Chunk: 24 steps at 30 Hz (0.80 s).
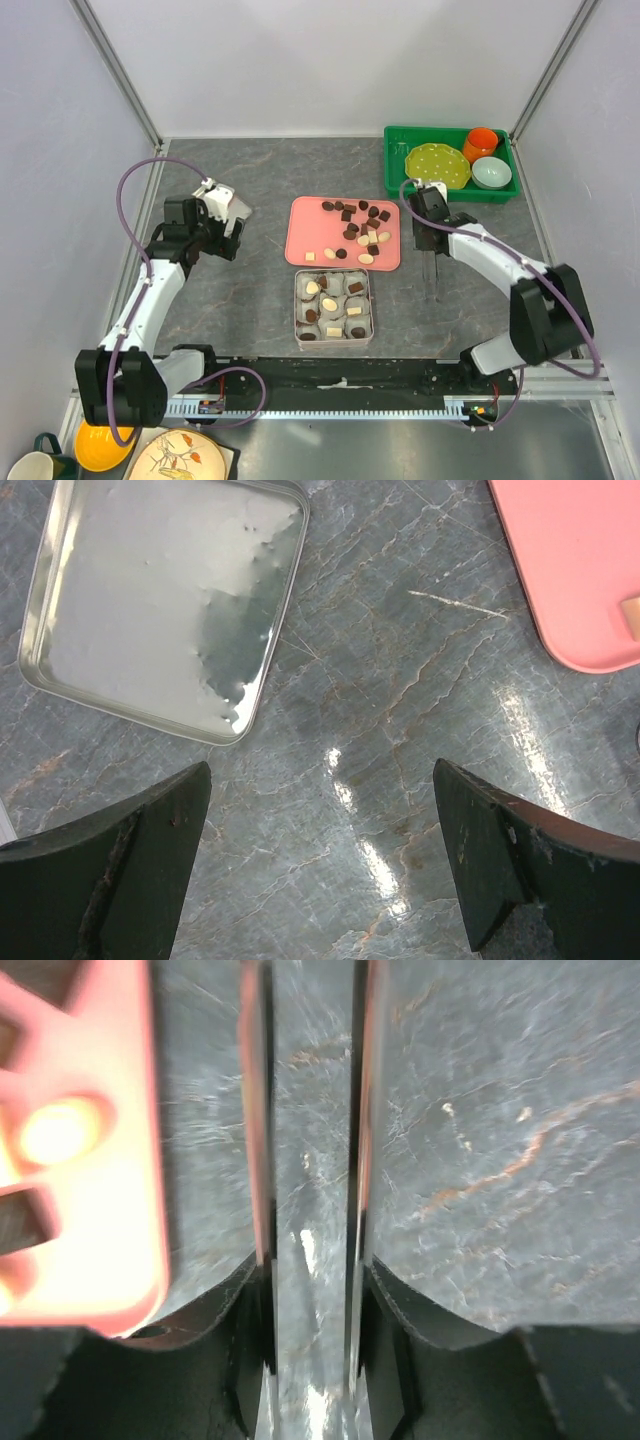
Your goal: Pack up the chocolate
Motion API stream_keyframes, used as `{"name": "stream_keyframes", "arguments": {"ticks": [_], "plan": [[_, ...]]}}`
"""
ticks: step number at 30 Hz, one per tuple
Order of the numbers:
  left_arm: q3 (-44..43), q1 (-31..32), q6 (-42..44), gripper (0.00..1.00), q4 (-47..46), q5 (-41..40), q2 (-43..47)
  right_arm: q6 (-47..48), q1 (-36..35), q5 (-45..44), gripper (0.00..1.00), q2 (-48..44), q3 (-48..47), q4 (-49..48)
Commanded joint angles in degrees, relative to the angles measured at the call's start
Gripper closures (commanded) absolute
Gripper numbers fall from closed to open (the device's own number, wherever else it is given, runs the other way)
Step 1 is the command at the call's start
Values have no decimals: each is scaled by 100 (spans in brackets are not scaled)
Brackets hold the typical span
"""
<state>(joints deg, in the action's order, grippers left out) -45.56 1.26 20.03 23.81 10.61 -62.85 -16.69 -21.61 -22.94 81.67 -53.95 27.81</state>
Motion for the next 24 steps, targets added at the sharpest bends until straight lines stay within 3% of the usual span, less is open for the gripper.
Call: {"name": "stream_keyframes", "arguments": {"ticks": [1, 4, 6, 12, 17, 24], "plan": [[-41, 6, 150, 1, -237, 55, -78, 218, 253, 149, 53, 665, -36, -390], [64, 6, 237, 1, -351, -6, -52, 333, 402, 272, 48, 1210, -229, -417], [117, 6, 282, 1, -403, -50, -70, 394, 490, 316, 38, 1518, -395, -417], [232, 6, 440, 1, -650, -164, -394, 526, 614, 220, 29, 2081, -809, -382], [232, 6, 589, 1, -843, -296, -728, 561, 605, -43, 2, 2231, -889, -338], [443, 6, 809, 1, -1343, -516, -1062, 395, 605, -509, 2, 1590, -634, -399]]}}
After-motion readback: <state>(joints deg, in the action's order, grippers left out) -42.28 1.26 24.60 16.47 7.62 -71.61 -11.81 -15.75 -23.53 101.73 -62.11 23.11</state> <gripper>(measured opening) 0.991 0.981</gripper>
